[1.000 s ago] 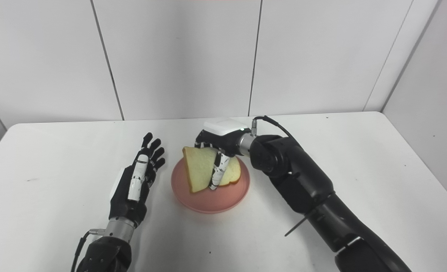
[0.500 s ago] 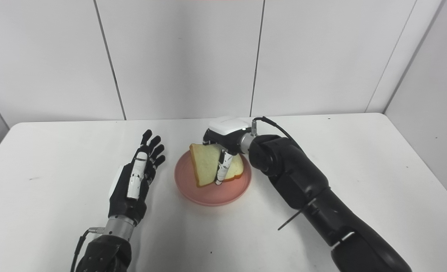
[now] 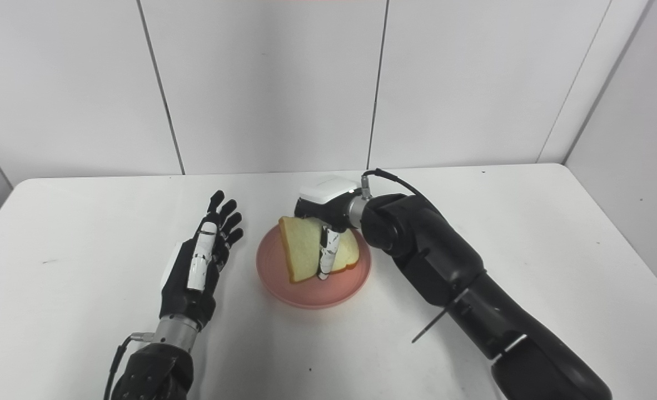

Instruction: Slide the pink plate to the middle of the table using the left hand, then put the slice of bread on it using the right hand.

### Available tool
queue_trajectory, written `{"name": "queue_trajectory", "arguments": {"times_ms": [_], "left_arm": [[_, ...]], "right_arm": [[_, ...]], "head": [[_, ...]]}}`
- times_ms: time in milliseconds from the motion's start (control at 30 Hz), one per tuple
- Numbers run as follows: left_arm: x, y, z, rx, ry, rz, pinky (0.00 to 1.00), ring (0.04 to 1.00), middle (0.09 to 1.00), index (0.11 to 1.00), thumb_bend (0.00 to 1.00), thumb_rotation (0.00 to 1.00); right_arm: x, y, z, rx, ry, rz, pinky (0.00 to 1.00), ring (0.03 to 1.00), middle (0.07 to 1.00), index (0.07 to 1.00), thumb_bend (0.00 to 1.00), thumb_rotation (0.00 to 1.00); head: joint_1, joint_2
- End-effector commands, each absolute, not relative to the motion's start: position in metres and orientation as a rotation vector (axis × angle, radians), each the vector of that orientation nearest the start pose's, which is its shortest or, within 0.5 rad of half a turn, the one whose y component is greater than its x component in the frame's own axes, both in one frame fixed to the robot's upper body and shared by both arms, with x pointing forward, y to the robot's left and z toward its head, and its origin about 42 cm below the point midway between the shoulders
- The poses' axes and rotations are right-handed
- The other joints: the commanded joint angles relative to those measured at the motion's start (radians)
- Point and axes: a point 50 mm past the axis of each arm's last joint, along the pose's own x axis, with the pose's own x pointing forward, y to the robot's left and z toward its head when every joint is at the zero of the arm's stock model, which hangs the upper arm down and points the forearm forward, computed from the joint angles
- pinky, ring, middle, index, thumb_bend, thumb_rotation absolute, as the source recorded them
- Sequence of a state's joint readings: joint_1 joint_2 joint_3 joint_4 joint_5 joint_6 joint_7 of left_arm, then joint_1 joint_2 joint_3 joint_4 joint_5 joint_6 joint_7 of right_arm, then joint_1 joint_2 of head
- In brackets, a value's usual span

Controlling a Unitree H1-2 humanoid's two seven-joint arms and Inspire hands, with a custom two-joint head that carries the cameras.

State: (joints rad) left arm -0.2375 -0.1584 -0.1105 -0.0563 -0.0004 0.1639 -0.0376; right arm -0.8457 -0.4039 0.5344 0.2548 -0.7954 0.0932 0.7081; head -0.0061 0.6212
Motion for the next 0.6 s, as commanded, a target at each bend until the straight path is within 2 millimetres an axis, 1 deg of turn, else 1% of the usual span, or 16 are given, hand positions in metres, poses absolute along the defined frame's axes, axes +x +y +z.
{"name": "queue_trajectory", "arguments": {"times_ms": [0,100,200,233,267,300,367,400,567], "left_arm": [[0.350,0.100,0.207,-0.149,-0.219,-0.249,0.94,0.956,0.971,0.968,0.41,1.00],[0.350,0.100,0.207,-0.151,-0.216,-0.247,0.94,0.955,0.969,0.967,0.41,1.00],[0.350,0.100,0.208,-0.161,-0.214,-0.245,0.94,0.953,0.965,0.962,0.41,1.00],[0.350,0.100,0.208,-0.164,-0.213,-0.244,0.95,0.954,0.964,0.962,0.41,1.00],[0.350,0.100,0.208,-0.163,-0.212,-0.243,0.95,0.952,0.963,0.962,0.41,1.00],[0.350,0.100,0.208,-0.161,-0.211,-0.242,0.95,0.951,0.962,0.962,0.41,1.00],[0.350,0.101,0.208,-0.159,-0.210,-0.242,0.94,0.950,0.963,0.963,0.41,1.00],[0.350,0.101,0.208,-0.158,-0.211,-0.244,0.94,0.950,0.963,0.963,0.41,1.00],[0.350,0.103,0.208,-0.158,-0.208,-0.247,0.94,0.955,0.968,0.967,0.41,1.00]], "right_arm": [[0.478,-0.162,0.304,-1.596,-0.095,0.703,0.52,0.591,0.664,0.694,0.86,0.27],[0.472,-0.160,0.307,-1.594,-0.070,0.713,0.57,0.698,0.760,0.764,0.95,0.33],[0.469,-0.160,0.309,-1.592,-0.054,0.720,0.57,0.721,0.776,0.789,0.97,0.34],[0.469,-0.160,0.309,-1.594,-0.054,0.723,0.59,0.739,0.789,0.802,0.98,0.34],[0.468,-0.161,0.310,-1.596,-0.057,0.725,0.53,0.699,0.752,0.818,0.99,0.36],[0.467,-0.161,0.311,-1.606,-0.073,0.729,0.52,0.688,0.743,0.820,1.00,0.36],[0.466,-0.162,0.314,-1.618,-0.092,0.731,0.57,0.719,0.776,0.825,1.00,0.39],[0.465,-0.162,0.315,-1.626,-0.094,0.724,0.55,0.699,0.762,0.830,1.00,0.40],[0.463,-0.160,0.321,-1.632,-0.096,0.705,0.53,0.701,0.765,0.842,1.00,0.41]], "head": [[0.001,-0.001],[0.001,0.000],[-0.002,0.000],[-0.002,0.000],[-0.002,0.000],[-0.002,0.000],[-0.005,0.000],[-0.005,0.000],[-0.010,0.000]]}}
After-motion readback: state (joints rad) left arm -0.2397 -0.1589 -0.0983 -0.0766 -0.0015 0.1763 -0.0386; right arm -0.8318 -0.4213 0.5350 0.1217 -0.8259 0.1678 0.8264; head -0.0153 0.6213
